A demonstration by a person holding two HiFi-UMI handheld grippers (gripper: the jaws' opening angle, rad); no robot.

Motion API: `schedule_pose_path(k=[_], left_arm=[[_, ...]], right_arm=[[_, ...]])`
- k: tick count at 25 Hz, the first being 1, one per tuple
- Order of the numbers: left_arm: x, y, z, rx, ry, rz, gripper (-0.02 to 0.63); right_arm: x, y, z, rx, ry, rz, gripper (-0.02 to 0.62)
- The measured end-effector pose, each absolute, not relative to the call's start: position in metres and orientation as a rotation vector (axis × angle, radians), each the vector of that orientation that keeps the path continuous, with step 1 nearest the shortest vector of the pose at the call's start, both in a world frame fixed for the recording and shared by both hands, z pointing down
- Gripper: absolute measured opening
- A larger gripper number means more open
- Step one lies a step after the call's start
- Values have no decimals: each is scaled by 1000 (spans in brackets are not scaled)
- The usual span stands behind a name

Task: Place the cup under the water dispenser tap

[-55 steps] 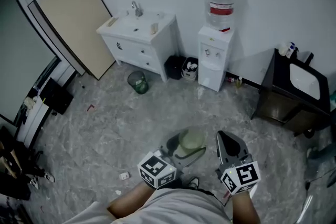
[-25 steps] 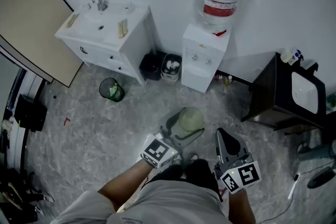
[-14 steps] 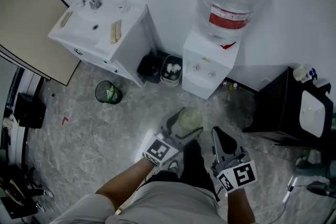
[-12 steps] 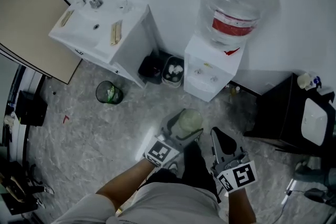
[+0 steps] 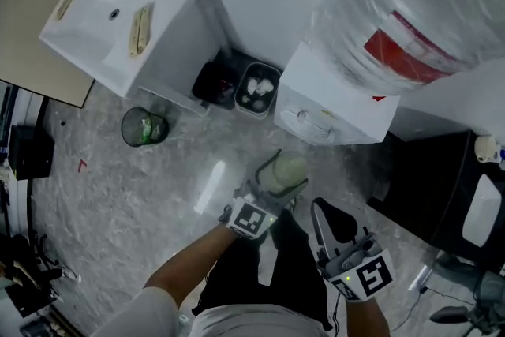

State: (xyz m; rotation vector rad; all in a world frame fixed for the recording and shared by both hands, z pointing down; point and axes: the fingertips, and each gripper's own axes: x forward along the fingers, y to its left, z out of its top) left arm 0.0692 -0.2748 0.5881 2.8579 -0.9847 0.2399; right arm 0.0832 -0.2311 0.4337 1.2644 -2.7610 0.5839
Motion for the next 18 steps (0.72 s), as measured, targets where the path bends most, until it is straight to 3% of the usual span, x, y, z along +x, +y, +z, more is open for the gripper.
schedule_pose_path(k=[9,18], left_arm=[[86,-347,796,2834,-993,295,376],[115,-392,864,2838,-997,257,376]], right_arm=[[88,-270,584,1283,-2718,631,14],[104,-289,639,1283,-2680,624,14]])
